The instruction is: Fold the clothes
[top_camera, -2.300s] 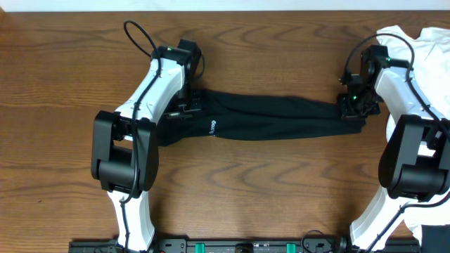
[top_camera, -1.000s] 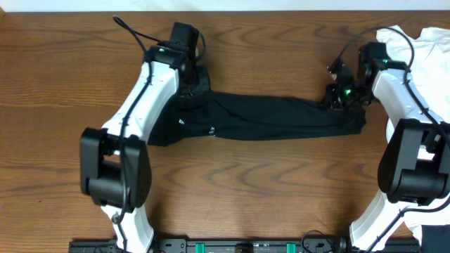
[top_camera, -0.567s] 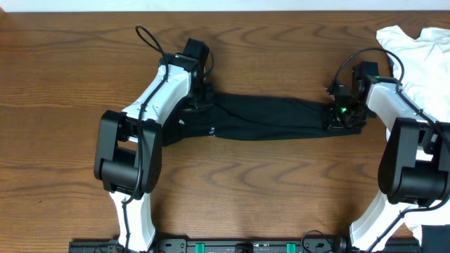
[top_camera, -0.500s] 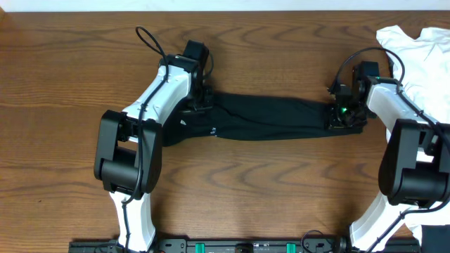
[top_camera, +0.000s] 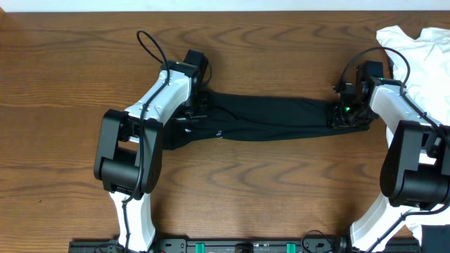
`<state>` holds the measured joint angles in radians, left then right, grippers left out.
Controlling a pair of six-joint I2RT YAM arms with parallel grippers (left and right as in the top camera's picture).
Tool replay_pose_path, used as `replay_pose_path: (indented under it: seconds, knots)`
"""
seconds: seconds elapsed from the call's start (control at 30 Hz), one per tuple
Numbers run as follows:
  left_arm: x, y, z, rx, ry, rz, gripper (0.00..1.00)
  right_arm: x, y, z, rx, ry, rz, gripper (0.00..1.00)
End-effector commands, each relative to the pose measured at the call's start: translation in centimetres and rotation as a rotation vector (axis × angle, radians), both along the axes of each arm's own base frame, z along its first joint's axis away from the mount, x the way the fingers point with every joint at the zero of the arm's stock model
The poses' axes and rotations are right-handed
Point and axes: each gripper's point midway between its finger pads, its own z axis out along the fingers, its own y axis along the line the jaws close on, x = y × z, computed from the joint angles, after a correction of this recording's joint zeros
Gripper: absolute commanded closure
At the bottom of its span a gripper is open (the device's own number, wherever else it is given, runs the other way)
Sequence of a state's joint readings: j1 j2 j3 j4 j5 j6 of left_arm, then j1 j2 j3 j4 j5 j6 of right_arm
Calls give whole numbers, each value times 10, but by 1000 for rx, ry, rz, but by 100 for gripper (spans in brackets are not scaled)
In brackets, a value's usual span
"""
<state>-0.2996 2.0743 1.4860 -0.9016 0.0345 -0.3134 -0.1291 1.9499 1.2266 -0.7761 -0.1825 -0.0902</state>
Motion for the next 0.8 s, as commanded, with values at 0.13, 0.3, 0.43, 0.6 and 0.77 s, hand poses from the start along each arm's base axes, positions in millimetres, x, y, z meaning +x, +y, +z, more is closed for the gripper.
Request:
replay_pose_path:
  seconds: [0.13,0.3,0.43,0.6,0.77]
  knots:
    - [13,6,45,4,-130,18,94,-9,-15,-13,-50,36,-30,74]
    - [27,1,82,-47,-262,55,94,-9,-12,-12,-30,31,-29,72]
    - [33,-20,84,-161,-273,38,94,-8,-9,-12,-15,28,-27,72]
    - [37,-51,82,-290,-271,-2,93,-8,-8,-12,-13,28,-27,71]
    - [35,-75,79,-311,-278,-53,93,-8,-8,-12,-13,28,-26,71]
